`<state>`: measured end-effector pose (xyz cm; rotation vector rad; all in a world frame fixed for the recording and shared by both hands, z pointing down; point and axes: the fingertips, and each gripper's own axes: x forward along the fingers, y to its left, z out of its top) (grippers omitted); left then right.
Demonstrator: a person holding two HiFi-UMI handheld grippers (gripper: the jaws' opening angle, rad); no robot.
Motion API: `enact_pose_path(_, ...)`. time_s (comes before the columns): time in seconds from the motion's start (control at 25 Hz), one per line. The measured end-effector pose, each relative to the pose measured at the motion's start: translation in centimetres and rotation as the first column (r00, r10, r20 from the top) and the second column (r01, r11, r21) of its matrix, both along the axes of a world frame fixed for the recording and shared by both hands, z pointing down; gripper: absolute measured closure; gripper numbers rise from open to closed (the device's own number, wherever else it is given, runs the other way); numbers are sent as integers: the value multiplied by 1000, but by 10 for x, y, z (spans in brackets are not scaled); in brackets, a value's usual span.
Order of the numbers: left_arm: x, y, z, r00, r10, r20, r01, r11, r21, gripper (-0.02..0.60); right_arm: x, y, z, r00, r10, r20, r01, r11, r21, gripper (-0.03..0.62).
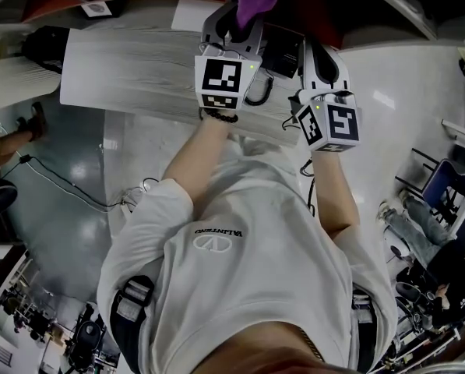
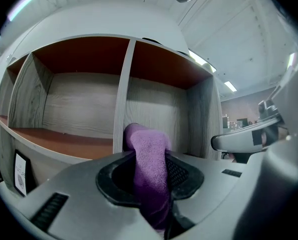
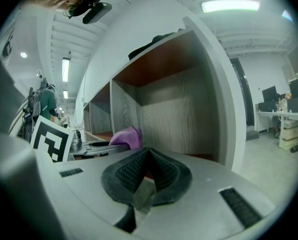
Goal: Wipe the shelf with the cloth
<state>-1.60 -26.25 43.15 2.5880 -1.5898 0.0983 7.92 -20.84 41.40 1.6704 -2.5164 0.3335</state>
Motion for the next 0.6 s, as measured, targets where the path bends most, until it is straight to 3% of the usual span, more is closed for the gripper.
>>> enact_pose_path(0.6,4,-2,32,1000,4,25,-3,999,-43,479,8,3,15,1000,11,-3,-11,1000,-26,594)
